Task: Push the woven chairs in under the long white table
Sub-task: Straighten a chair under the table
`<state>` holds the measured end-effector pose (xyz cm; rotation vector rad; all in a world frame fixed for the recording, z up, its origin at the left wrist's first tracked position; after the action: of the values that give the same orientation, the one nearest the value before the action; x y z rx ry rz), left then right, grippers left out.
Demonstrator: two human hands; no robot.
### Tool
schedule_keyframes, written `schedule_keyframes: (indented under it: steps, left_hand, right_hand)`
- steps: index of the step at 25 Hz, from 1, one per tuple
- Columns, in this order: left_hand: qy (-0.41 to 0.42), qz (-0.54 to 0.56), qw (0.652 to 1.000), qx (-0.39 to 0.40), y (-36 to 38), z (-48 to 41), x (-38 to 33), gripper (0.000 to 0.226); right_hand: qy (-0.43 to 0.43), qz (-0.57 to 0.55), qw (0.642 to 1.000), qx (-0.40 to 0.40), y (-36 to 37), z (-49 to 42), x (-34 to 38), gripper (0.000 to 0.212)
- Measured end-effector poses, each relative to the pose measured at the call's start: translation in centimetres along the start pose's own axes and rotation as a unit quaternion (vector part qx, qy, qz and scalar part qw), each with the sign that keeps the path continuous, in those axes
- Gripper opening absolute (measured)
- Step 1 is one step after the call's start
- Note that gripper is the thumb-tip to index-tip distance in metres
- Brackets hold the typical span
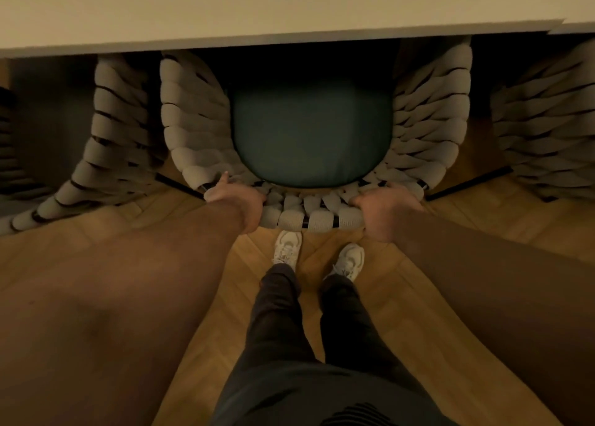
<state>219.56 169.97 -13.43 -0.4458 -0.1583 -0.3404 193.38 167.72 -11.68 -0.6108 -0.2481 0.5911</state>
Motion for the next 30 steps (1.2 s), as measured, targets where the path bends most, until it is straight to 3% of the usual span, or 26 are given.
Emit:
schedule_keyframes:
  steps: [5,10,19,30]
  left_hand:
    - [0.017,0.038,0.997,-0.064,-1.5,1.9,-0.2,0.058]
    - [0.036,0.037,0.996,-0.074,-2.0,4.2,-2.0,0.053]
    - [0.079,0.025,0.992,-0.093,-1.7,4.7,-7.6,0.064]
    - [0.086,0.021,0.990,-0.106,-4.2,2.4,-8.8,0.069]
  right_hand:
    - [0.018,0.027,0.999,-0.014,0.1,-0.8,-0.1,0.047]
    - [0.042,0.001,0.999,-0.014,1.2,0.4,-0.1,0.044]
    - [0.055,-0.012,0.998,0.016,6.2,3.9,-3.0,0.044]
    - [0.075,-0.024,0.997,-0.006,5.2,4.1,-6.7,0.042]
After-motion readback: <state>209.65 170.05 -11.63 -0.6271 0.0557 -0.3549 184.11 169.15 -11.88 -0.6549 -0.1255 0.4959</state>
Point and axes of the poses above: each hand's wrist, its own z-axis away from the middle knuckle, its own y-axis out of the palm, x = y × z, the point moved 7 cm from there along -z, towards the middle knuckle, and after that the axes turned 3 degrees about -y, right-handed, at the moved point
